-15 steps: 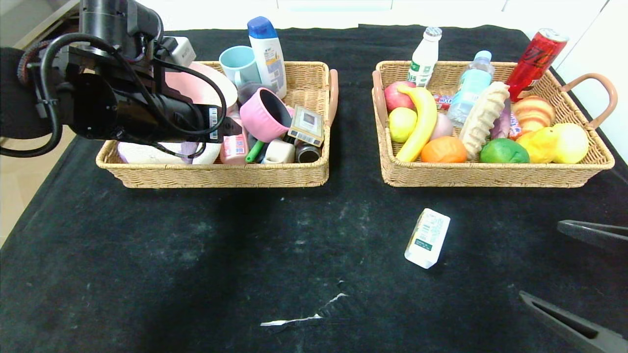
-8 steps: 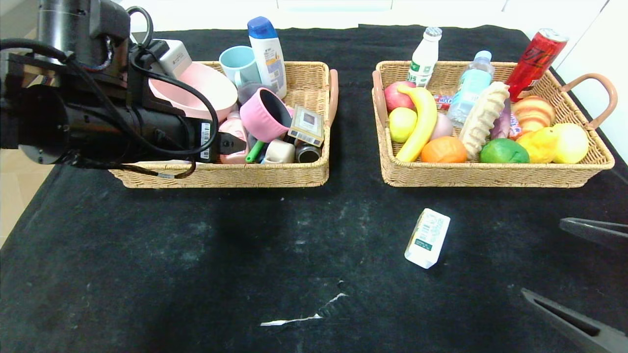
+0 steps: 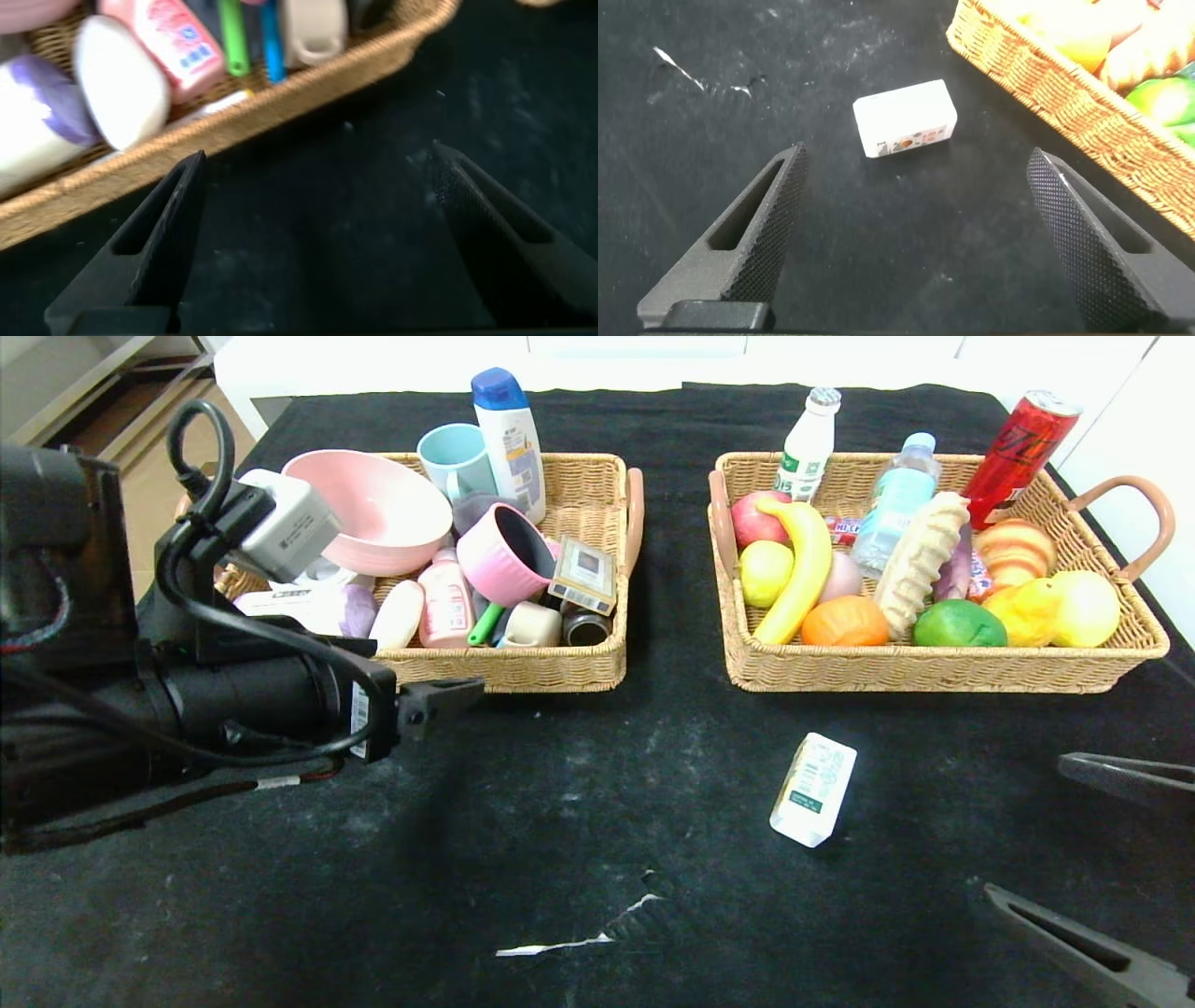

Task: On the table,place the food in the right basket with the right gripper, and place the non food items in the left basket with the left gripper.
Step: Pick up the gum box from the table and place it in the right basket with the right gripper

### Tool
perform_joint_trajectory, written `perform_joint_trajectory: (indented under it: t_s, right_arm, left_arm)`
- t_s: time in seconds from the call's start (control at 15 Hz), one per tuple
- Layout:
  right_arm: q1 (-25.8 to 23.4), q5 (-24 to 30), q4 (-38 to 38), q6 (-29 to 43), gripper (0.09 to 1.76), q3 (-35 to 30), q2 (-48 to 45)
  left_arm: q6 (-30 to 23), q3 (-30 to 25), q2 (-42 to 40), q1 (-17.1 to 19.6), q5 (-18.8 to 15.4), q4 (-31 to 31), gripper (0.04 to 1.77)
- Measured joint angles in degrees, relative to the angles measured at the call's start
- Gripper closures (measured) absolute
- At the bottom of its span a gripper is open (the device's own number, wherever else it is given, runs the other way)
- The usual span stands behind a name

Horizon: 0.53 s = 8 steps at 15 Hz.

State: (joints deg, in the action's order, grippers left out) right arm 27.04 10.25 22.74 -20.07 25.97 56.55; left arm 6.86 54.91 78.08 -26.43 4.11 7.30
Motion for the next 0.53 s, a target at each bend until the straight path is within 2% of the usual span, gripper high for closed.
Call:
perform_joint_trajectory:
  t_s: [0.13, 0.33, 0.53]
  right_arm:
    - [0.3, 0.0, 0.0, 0.0, 0.14, -0.1, 0.5]
    - [0.7, -1.8, 0.1, 0.0, 0.14, -0.1, 1.2]
    - [1.3, -2.0, 0.2, 0.2, 0.14, 0.1, 1.4]
  left_arm:
    - [1.2, -5.3, -2.6, -1.1, -3.9, 2.1, 0.12]
    - [7.7, -11.2, -6.4, -1.6, -11.1, 2.7, 0.11]
    - [9.2, -13.9, -8.0, -1.7, -13.9, 2.8, 0.11]
